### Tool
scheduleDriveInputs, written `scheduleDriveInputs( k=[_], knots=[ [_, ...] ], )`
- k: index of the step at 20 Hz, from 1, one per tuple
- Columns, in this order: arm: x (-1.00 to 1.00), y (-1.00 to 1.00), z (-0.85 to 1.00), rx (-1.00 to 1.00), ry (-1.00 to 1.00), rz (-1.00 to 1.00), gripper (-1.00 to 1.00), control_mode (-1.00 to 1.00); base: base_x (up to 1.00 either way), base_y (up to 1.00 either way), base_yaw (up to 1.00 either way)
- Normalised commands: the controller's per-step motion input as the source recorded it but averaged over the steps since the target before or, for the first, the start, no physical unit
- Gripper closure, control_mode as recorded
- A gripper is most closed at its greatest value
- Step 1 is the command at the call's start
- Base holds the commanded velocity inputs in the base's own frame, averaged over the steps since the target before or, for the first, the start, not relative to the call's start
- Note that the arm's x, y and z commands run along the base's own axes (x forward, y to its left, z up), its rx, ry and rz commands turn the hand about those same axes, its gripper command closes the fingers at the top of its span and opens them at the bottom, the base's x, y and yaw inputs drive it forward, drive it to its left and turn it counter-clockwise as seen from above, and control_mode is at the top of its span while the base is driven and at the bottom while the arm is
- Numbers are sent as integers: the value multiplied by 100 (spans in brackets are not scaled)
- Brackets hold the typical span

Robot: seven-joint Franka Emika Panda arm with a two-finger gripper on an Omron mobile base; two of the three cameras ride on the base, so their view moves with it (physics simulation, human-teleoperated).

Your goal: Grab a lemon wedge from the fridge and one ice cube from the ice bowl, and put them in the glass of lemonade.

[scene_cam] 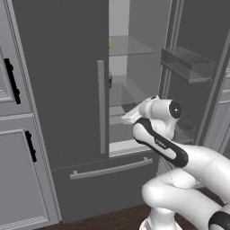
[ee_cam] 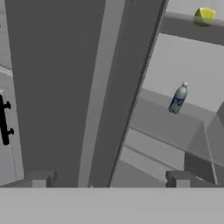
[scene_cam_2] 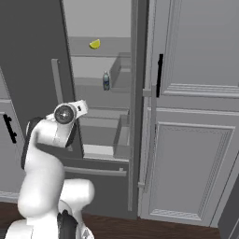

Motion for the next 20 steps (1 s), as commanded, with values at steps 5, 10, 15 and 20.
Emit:
scheduleDriveInputs(
  k=[5, 10, 15, 20],
  knots=[
    [0, 88, 64, 18, -4, 3, -100, -100, 0, 0, 0],
    [-13, 38, 79, -2, 25, -14, -100, -100, 0, 0, 0],
    [-44, -5, 100, 2, 8, -12, -100, -100, 0, 0, 0],
    [-47, -3, 100, 4, 3, -2, -100, -100, 0, 0, 0]
  ],
)
